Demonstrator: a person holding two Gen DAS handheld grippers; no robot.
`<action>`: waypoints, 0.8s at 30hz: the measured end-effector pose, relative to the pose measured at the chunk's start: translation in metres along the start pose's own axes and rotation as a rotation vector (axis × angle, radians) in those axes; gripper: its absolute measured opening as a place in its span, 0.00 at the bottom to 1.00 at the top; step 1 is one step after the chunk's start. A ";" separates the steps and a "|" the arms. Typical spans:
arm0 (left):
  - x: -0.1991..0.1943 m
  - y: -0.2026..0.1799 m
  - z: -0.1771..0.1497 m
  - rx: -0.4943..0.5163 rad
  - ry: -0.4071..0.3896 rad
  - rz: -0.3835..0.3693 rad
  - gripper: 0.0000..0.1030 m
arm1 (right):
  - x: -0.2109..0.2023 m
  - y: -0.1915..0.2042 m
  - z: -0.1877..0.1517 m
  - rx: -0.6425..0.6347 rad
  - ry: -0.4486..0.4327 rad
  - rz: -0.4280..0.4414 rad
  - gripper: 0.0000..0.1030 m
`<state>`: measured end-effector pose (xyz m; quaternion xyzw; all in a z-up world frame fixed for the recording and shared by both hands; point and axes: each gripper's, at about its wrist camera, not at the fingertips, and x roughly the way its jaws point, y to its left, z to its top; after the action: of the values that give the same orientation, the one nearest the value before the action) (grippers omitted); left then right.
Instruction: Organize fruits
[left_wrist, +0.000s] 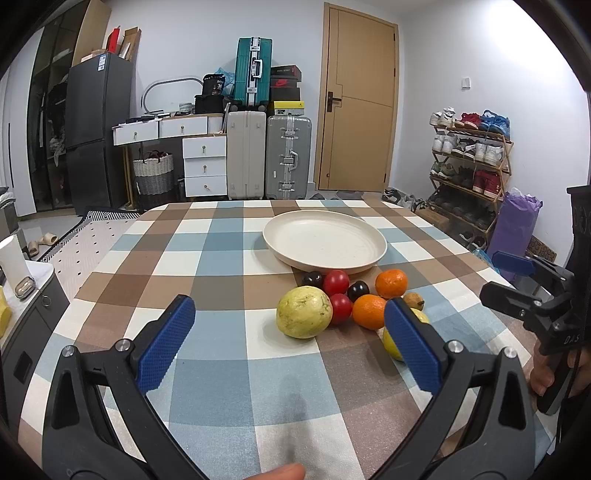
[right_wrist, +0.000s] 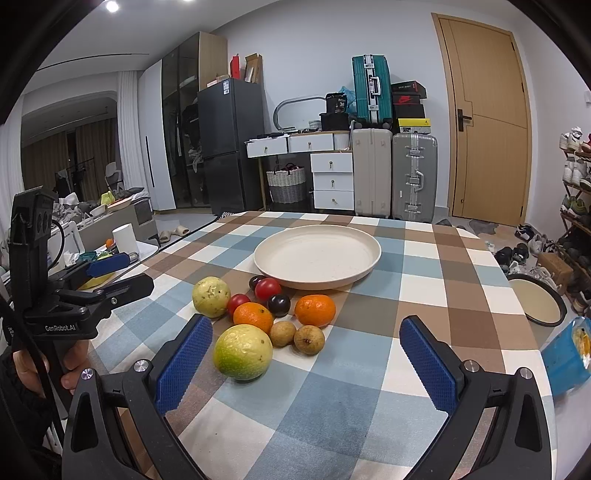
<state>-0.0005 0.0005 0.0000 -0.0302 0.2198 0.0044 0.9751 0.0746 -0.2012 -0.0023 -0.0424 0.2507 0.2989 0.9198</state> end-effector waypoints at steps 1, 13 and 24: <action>0.000 0.000 0.000 0.000 0.001 -0.001 0.99 | 0.000 0.000 0.000 0.000 0.000 0.000 1.00; 0.000 0.000 0.000 -0.002 0.001 -0.001 0.99 | 0.001 0.001 0.000 -0.001 0.009 -0.001 1.00; 0.000 0.003 -0.003 -0.003 0.002 -0.002 0.99 | 0.003 -0.002 -0.002 0.003 0.020 -0.003 1.00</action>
<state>-0.0022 0.0034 -0.0025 -0.0317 0.2208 0.0035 0.9748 0.0774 -0.2014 -0.0054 -0.0442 0.2601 0.2965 0.9178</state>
